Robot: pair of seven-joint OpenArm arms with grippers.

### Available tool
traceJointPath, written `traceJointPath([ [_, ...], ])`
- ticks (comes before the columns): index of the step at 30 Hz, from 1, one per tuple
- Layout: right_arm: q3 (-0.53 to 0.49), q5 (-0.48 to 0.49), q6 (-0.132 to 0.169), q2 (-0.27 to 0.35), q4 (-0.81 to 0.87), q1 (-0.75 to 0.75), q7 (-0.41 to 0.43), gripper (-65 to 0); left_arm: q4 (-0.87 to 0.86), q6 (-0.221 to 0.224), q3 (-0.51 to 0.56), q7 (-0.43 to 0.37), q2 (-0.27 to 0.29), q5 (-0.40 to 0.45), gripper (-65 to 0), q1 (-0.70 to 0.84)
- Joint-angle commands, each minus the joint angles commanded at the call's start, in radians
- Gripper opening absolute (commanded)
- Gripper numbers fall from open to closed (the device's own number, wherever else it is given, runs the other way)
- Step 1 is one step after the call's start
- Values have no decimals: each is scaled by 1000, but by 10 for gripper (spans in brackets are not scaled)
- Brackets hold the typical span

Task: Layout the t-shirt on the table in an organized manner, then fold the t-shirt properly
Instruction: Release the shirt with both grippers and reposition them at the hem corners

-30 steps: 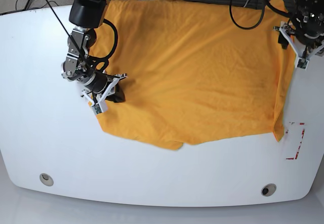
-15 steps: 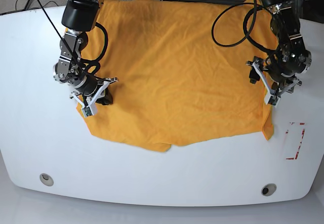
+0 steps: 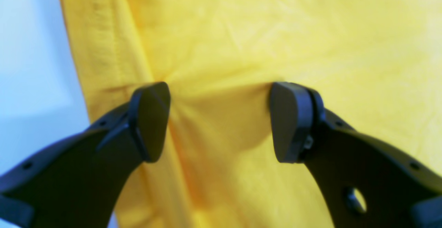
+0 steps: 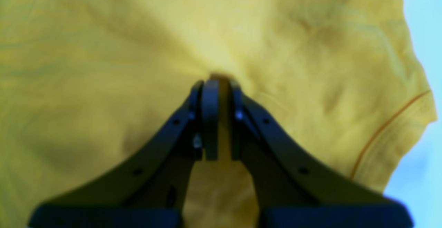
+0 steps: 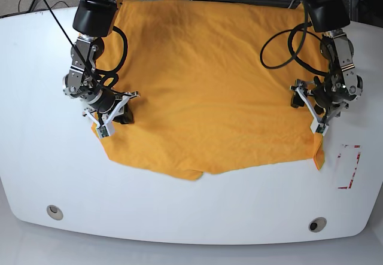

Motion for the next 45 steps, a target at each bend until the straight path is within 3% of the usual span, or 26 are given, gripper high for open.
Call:
traceJointPath([
  [7, 6, -3, 0, 21, -2, 37, 0, -601, -198, 3, 91, -123, -2, 66, -221, -138],
  [13, 6, -5, 0, 58, -75, 100, 6, -601, -290, 5, 132, -140, 2, 69, -221, -230],
  [23, 2, -3, 0, 166, -422, 258, 195, -601, -325, 5, 140, -192, 6, 72, -219, -293],
  [28, 0, -3, 0, 189, -509, 305, 250, -588, -325, 5, 140, -229, 8, 72, -218, -295],
  [36, 0, 2, 0, 184, -417, 307, 230, -422, -318, 0, 140, -235, 35, 66, -217, -324],
  [45, 0, 3, 0, 170, -160, 301, 37, -380, -279, -3, 138, -236, 35, 63, -217, -362],
])
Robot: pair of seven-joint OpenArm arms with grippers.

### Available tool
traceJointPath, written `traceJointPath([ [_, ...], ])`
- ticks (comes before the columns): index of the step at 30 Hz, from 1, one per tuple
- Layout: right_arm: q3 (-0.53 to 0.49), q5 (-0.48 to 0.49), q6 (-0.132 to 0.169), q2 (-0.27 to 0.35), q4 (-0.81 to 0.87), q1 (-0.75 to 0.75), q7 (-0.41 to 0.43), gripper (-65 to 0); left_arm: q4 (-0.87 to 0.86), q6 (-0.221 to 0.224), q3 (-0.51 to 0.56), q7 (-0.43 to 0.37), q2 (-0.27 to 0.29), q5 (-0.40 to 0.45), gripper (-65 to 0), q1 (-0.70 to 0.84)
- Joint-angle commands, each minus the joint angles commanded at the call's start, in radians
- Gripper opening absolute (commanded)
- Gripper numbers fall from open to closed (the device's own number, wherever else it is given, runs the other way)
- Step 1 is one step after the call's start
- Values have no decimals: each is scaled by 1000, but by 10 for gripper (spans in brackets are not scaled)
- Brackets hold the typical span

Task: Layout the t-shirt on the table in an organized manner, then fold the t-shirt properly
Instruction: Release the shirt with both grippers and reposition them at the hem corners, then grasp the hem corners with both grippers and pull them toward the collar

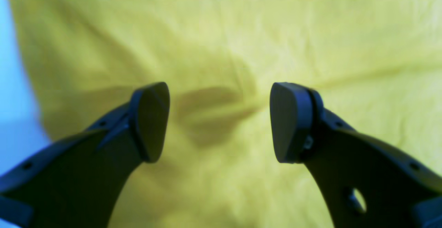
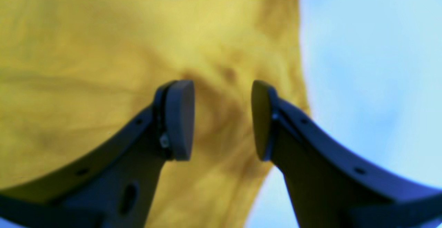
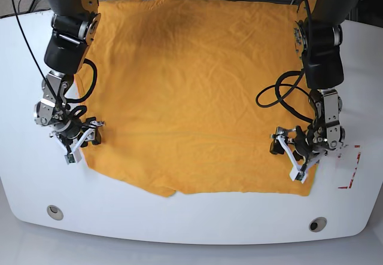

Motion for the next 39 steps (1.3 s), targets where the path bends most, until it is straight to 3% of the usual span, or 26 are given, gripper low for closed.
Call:
traceJointPath([
  [4, 5, 0, 0, -5, 181, -48, -114, -380, 86, 0, -2, 11, 20, 0, -217, 5],
  [9, 25, 2, 0, -40, 381, -121, -239, -380, 215, 0, -6, 84, 23, -6, -217, 51],
  [16, 127, 0, 0, -126, 701, -299, -373, -380, 514, -23, -15, 180, 20, -137, -217, 222],
  [24, 209, 0, 0, -245, 942, -516, -413, -380, 839, -25, -118, 224, 8, -233, -217, 471],
  [32, 299, 0, 0, -339, 967, -647, -411, -379, 1000, -26, -204, 224, 6, -287, -217, 677],
  [39, 324, 2, 0, -358, 967, -721, -407, -268, 1013, -26, -279, 224, -25, -350, -217, 764],
])
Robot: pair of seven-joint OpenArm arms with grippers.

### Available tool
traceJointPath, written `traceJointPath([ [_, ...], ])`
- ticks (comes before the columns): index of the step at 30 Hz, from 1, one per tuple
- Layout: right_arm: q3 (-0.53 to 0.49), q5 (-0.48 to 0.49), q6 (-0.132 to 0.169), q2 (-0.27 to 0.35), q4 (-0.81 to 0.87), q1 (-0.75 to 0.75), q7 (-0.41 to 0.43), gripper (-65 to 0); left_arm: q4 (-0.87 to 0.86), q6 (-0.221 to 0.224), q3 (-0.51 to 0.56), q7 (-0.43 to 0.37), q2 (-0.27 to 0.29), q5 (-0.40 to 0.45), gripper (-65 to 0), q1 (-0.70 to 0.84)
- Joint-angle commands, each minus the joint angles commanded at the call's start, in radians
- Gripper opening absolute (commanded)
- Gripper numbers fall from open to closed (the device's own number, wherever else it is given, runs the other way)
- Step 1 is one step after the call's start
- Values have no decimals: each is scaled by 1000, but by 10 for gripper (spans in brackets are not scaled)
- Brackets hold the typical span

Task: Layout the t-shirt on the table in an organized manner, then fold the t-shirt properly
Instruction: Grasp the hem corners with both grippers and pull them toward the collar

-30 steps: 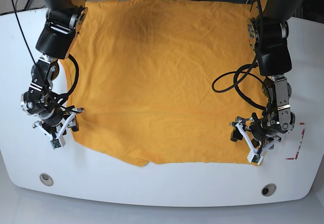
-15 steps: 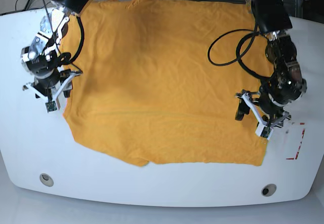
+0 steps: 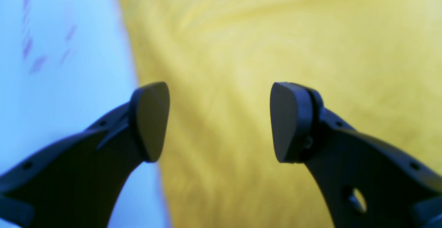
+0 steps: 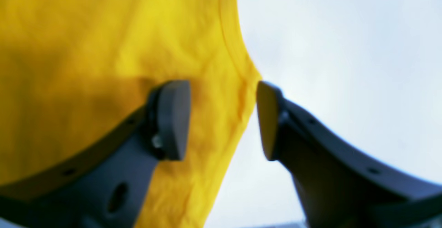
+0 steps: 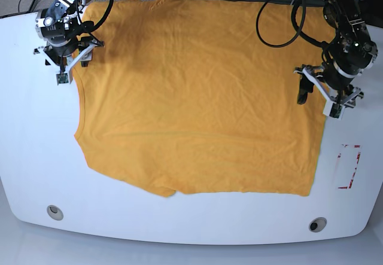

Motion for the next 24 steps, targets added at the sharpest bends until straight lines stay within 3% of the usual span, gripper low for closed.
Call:
traceJointPath([
  [10, 57, 0, 0, -26, -6, -58, 0, -250, 0, 0, -98, 0, -43, -91, -217, 94],
  [24, 84, 2, 0, -66, -40, -112, -5, -249, 0, -2, -137, 0, -44, -104, -221, 190],
])
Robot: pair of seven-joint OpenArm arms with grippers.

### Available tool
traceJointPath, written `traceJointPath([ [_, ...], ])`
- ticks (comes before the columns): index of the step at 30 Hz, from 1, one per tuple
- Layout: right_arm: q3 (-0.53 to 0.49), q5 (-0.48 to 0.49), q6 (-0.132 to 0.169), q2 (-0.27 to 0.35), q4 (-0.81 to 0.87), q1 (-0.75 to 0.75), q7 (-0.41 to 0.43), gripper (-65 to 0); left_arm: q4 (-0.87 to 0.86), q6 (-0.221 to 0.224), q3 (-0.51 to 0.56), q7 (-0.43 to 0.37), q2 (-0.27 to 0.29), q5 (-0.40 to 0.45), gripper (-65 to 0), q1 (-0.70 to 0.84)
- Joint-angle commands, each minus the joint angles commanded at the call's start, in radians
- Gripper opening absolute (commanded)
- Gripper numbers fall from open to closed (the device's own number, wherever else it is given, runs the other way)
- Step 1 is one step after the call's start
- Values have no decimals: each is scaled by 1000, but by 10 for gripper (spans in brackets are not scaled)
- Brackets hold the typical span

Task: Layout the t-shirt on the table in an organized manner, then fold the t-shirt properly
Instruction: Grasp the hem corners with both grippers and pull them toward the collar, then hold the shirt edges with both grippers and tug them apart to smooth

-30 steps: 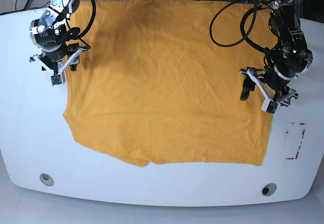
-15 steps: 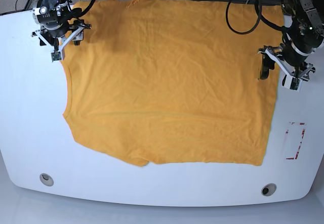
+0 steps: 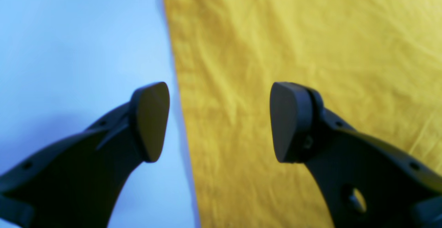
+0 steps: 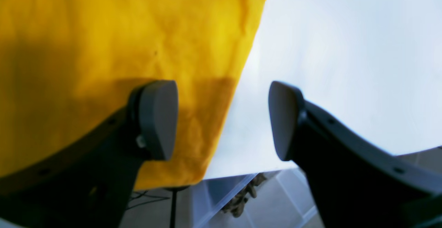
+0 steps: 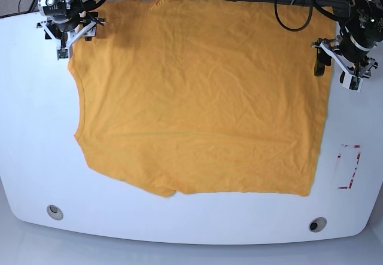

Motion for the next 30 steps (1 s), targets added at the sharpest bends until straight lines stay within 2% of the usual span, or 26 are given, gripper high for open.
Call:
traceJointPath([
  [5, -6, 18, 0, -5, -35, -12, 0, -249, 0, -2, -28, 0, 2, -6, -221, 18],
  [9, -6, 71, 0, -5, -77, -26, 0, -249, -2, -2, -49, 0, 0, -54, -221, 38],
  [17, -9, 106, 0, -5, -138, -26, 0, -268, -3, -2, -92, 0, 0, -129, -219, 58],
  [25, -26, 129, 0, -3, -164, -25, 2, -504, -3, -2, -98, 0, 0, -132, -221, 84],
  [26, -35, 129, 0, -3, -164, -25, 2, -558, -3, -2, -98, 0, 0, -132, -221, 86],
  [28, -41, 129, 0, -3, -164, -25, 2, -623, -5, -2, -100, 0, 0, -132, -221, 86],
  [29, -43, 129, 0, -3, -164, -26, 2, -650, -8, -2, -100, 0, 0, -132, -219, 89],
  [30, -43, 129, 0, -3, -164, -26, 2, -650, -8, -2, -100, 0, 0, -132, -219, 94],
])
